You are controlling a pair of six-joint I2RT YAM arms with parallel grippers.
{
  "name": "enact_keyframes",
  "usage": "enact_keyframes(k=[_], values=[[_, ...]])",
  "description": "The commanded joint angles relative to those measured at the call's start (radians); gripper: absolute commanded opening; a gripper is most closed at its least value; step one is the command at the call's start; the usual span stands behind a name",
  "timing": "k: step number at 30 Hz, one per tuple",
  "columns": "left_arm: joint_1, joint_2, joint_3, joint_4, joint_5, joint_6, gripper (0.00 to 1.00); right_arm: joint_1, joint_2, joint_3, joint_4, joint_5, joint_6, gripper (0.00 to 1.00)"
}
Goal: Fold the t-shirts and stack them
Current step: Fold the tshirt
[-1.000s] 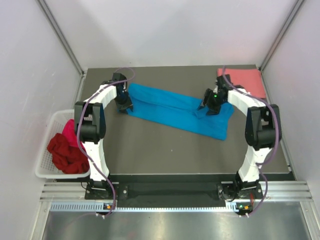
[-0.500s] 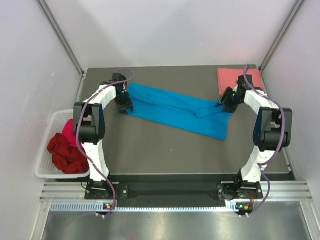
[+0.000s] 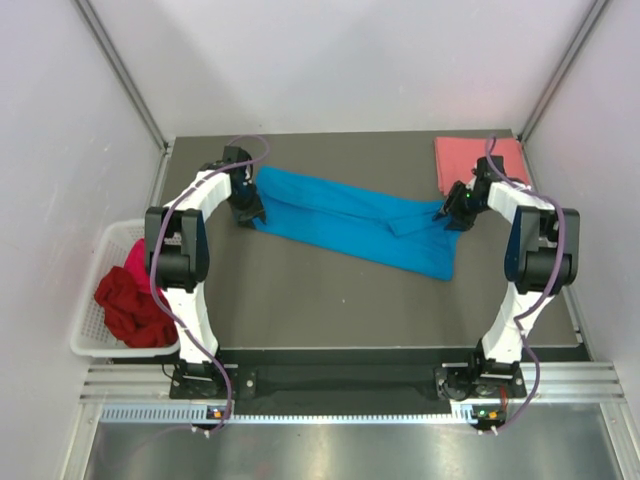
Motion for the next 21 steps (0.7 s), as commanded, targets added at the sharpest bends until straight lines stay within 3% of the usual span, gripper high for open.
enact_keyframes(k=[1, 21], values=[[0.006, -0.068, -0.004, -0.005, -0.009, 0.009, 0.40, -0.010, 0.013, 0.030, 0.050, -0.022, -0.012, 0.47], [0.006, -0.063, 0.012, -0.025, -0.012, 0.015, 0.40, -0.012, 0.118, 0.180, 0.035, -0.056, 0.034, 0.42]])
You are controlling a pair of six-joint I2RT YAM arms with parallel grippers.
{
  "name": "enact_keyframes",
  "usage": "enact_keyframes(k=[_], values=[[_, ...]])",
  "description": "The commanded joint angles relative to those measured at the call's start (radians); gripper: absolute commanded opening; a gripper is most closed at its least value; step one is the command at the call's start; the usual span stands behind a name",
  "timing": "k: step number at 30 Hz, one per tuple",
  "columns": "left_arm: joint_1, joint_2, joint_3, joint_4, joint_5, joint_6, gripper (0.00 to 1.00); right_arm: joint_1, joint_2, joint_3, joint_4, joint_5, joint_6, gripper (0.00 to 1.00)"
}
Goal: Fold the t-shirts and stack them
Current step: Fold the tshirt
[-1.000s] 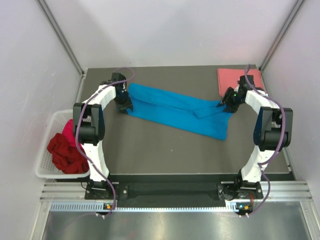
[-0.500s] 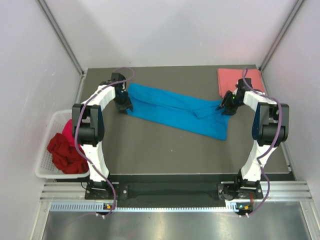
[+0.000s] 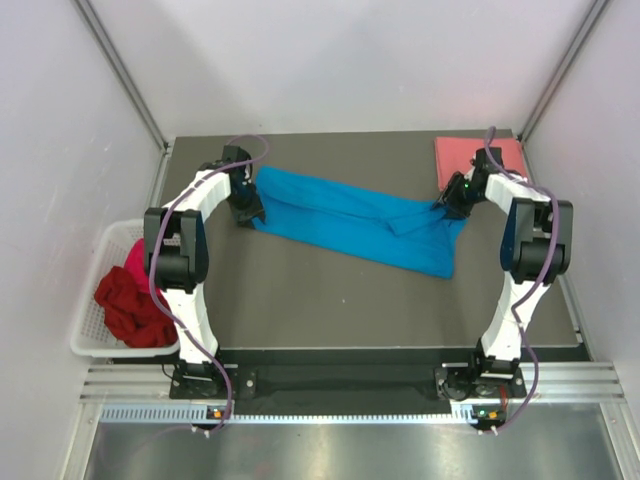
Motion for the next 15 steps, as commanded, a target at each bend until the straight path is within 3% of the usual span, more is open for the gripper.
enact_keyframes(k=[1, 15], values=[[0.006, -0.052, 0.010, -0.014, -0.012, 0.015, 0.40, -0.011, 0.014, 0.060, 0.017, -0.013, 0.007, 0.42], [0.006, -0.045, 0.020, -0.018, -0.002, 0.015, 0.40, 0.001, 0.011, 0.103, 0.029, -0.129, 0.143, 0.43]])
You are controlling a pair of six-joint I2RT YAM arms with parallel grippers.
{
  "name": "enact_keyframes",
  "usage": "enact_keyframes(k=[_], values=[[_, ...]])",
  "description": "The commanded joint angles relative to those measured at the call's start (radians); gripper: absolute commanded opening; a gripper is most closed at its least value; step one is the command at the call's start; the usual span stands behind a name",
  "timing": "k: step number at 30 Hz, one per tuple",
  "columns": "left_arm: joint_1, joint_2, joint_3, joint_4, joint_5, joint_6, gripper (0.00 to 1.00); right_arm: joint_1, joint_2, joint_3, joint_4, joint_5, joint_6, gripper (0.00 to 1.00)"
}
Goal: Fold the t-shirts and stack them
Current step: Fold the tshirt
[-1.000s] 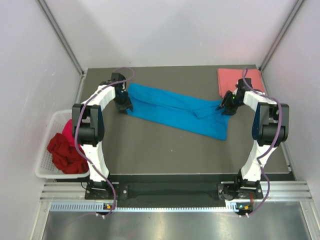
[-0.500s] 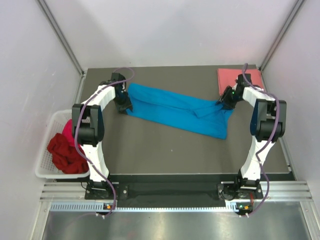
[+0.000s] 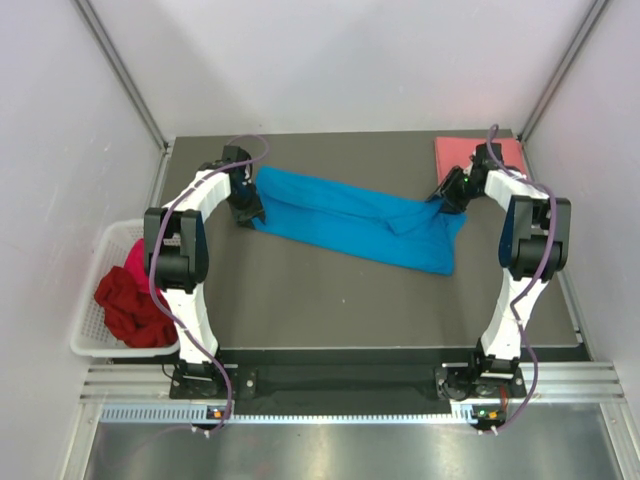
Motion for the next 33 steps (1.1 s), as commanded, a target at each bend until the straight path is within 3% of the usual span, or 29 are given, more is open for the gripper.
enact_keyframes(k=[1, 9, 17, 24, 33], values=[[0.006, -0.045, 0.020, -0.015, -0.003, 0.014, 0.40, 0.000, -0.039, 0.027, 0.036, -0.053, 0.068, 0.43], [0.006, -0.043, 0.017, -0.008, 0.016, 0.005, 0.40, 0.007, -0.062, 0.016, 0.188, -0.186, 0.147, 0.49], [0.006, -0.066, -0.036, 0.020, 0.016, -0.001, 0.40, -0.010, -0.135, -0.020, -0.052, 0.018, -0.063, 0.53], [0.006, -0.068, -0.040, 0.023, 0.023, -0.006, 0.40, -0.032, -0.226, -0.145, -0.100, 0.182, -0.198, 0.56], [0.003, -0.069, -0.043, 0.024, 0.037, -0.013, 0.40, -0.021, -0.303, -0.208, -0.109, 0.108, -0.258, 0.55]])
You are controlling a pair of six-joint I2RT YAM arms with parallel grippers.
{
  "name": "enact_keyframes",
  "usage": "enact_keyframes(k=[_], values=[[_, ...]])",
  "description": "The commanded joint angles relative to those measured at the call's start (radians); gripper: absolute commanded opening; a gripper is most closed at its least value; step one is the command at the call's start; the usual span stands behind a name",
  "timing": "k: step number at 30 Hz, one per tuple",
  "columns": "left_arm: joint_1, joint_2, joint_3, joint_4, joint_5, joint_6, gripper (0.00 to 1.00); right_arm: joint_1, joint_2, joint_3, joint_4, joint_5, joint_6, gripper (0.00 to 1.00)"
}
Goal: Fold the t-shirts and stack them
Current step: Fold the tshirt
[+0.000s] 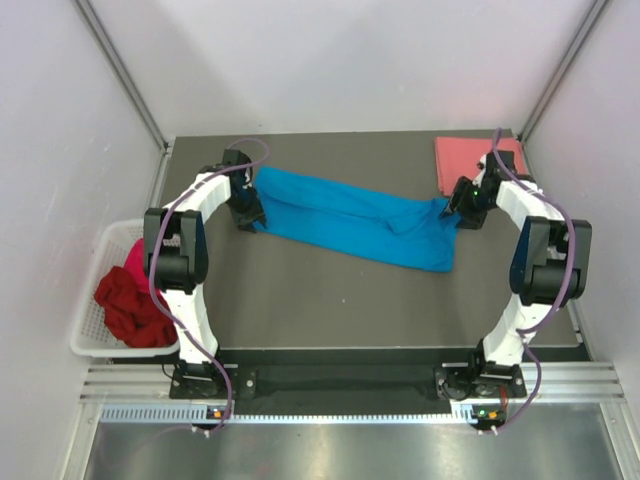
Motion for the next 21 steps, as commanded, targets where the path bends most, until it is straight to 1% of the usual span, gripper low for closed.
enact_keyframes(k=[1, 3, 4, 6, 7, 9, 11, 12, 14, 17, 19, 21], values=[[0.003, -0.062, -0.006, 0.017, 0.017, -0.011, 0.40, 0.006, -0.064, -0.026, -0.008, -0.051, -0.031, 0.53], [0.003, -0.062, -0.006, 0.017, 0.020, -0.013, 0.40, 0.029, -0.078, -0.061, -0.011, -0.045, -0.024, 0.51], [0.002, -0.064, -0.007, 0.015, 0.021, -0.014, 0.40, 0.034, -0.084, -0.076, -0.011, -0.036, -0.013, 0.46], [0.000, -0.069, -0.012, 0.018, 0.021, -0.014, 0.40, 0.037, -0.107, -0.128, 0.002, -0.022, 0.002, 0.41], [0.000, -0.072, -0.015, 0.021, 0.020, -0.017, 0.40, 0.037, -0.117, -0.145, 0.008, -0.022, 0.009, 0.35], [-0.001, -0.076, -0.026, 0.023, 0.020, -0.019, 0.40, 0.038, -0.126, -0.187, 0.015, -0.022, 0.012, 0.32], [0.000, -0.075, -0.029, 0.023, 0.017, -0.019, 0.40, 0.037, -0.129, -0.228, 0.006, -0.016, 0.013, 0.25], [0.000, -0.073, -0.026, 0.021, 0.015, -0.019, 0.40, 0.037, -0.137, -0.243, -0.009, 0.008, 0.015, 0.24], [0.002, -0.073, -0.020, 0.021, 0.000, -0.017, 0.40, 0.031, -0.167, -0.306, -0.021, 0.044, 0.025, 0.21], [0.011, -0.069, 0.014, 0.020, -0.015, -0.014, 0.40, 0.023, -0.204, -0.374, -0.018, 0.110, 0.027, 0.22], [0.029, -0.052, 0.055, 0.018, -0.011, -0.017, 0.41, 0.023, -0.206, -0.371, -0.018, 0.116, 0.007, 0.25], [0.054, -0.033, 0.106, 0.012, 0.003, -0.020, 0.43, 0.025, -0.207, -0.334, -0.029, 0.107, -0.002, 0.27]])
